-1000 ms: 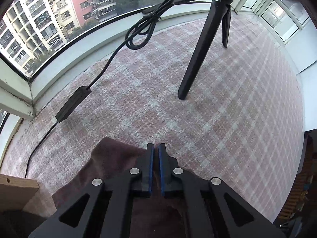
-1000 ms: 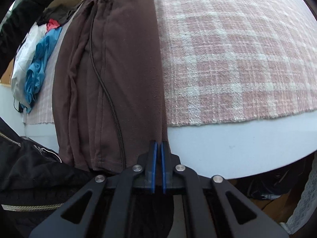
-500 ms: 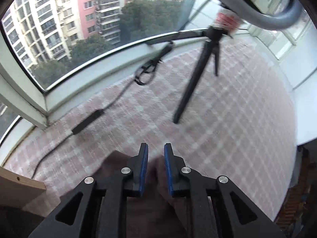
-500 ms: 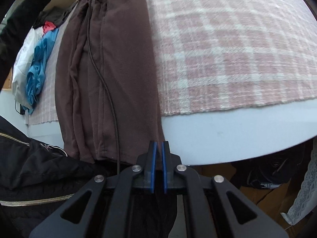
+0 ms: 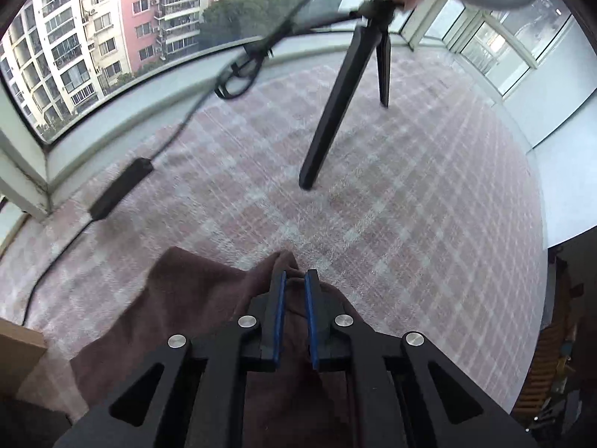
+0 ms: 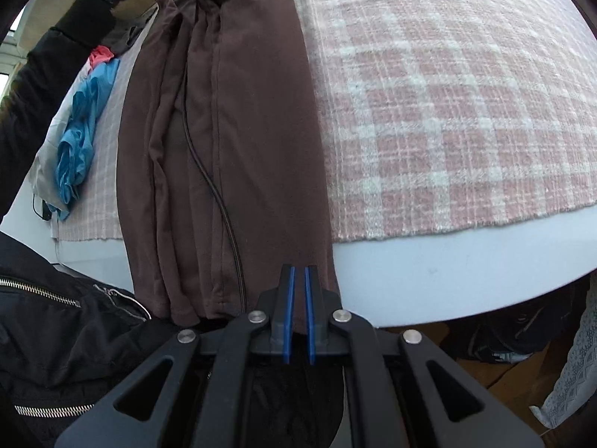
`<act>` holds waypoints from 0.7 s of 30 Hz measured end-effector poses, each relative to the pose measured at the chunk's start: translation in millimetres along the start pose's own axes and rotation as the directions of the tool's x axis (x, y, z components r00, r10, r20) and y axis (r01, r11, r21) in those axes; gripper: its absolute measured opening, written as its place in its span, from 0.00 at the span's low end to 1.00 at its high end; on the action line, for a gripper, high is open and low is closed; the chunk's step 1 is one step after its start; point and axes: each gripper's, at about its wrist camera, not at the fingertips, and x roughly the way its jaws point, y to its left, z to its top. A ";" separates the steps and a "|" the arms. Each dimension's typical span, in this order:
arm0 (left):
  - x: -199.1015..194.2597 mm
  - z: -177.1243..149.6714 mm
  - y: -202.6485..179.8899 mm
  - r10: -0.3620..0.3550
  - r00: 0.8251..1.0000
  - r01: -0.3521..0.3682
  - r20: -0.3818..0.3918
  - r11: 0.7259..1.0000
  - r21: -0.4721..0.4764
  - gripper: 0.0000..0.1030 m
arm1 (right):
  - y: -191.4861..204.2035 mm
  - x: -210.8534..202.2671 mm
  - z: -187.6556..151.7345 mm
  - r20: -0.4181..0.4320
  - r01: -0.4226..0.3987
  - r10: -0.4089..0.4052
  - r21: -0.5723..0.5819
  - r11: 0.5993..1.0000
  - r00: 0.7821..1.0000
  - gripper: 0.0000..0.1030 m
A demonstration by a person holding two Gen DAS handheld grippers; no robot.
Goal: Fold clothes
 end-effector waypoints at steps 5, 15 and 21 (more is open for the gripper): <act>-65.8 -44.8 47.6 0.023 0.997 -0.021 0.078 0.999 -0.034 0.21 | 1.8 -31.8 11.5 0.100 -0.039 0.043 -0.037 0.999 0.994 0.06; -53.8 -136.6 146.7 0.132 0.991 -0.135 -0.029 0.970 -0.204 0.19 | 28.2 -27.4 44.9 0.118 -0.075 0.091 -0.128 0.989 0.989 0.06; -15.4 -127.4 145.0 0.146 0.988 -0.154 -0.053 0.970 -0.187 0.21 | 40.0 -9.8 50.7 0.092 -0.064 0.076 -0.121 0.991 0.993 0.06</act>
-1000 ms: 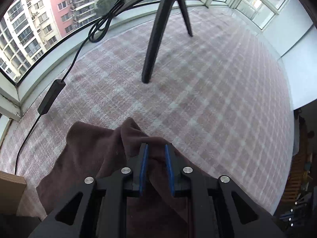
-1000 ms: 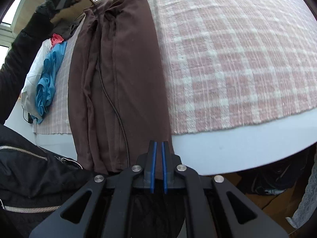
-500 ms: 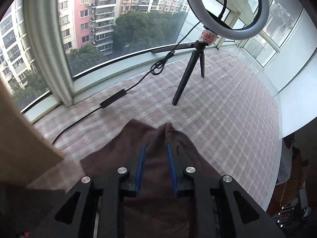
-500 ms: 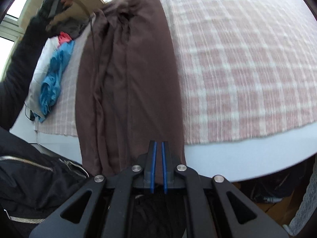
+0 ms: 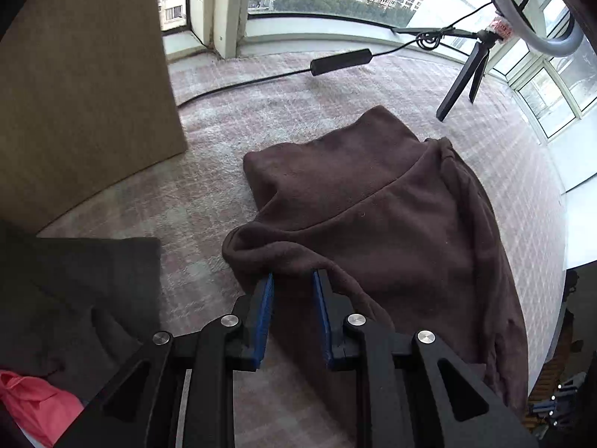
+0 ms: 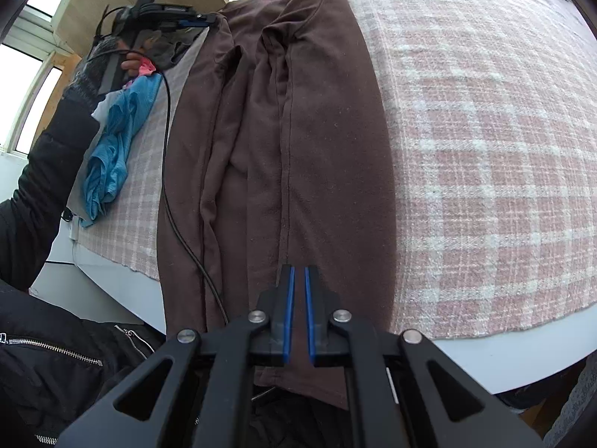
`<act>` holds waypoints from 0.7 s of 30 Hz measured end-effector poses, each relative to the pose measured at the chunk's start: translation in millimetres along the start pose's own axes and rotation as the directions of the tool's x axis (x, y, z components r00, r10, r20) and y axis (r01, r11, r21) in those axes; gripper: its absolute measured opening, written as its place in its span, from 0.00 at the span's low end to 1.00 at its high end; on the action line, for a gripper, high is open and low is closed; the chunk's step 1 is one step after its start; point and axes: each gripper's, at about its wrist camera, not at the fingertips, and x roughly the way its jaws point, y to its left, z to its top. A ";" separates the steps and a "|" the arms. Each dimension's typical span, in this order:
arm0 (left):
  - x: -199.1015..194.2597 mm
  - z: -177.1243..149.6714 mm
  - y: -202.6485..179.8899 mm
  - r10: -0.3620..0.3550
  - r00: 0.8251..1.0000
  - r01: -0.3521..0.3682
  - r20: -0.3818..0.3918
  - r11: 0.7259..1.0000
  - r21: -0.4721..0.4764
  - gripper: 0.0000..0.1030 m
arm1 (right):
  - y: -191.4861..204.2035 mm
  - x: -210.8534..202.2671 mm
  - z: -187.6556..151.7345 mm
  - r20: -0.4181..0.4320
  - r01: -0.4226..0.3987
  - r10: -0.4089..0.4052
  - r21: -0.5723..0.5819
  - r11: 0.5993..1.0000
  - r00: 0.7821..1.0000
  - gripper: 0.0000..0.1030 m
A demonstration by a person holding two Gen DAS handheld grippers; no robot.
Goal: Fold clothes
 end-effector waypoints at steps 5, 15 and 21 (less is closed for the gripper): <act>-19.5 -9.7 -15.5 0.008 1.000 -0.008 -0.002 0.999 0.047 0.21 | -1.0 3.7 0.9 0.000 -0.006 0.006 0.012 1.000 1.000 0.06; -97.0 -154.6 -107.8 -0.228 0.973 0.229 -0.028 0.959 0.165 0.21 | 0.0 10.3 -8.2 0.024 -0.056 0.057 -0.041 0.998 0.998 0.06; -72.8 -217.6 -157.0 -0.278 0.957 0.288 -0.084 0.948 0.139 0.21 | 7.4 31.7 -16.8 -0.023 -0.045 0.043 -0.145 0.988 0.999 0.06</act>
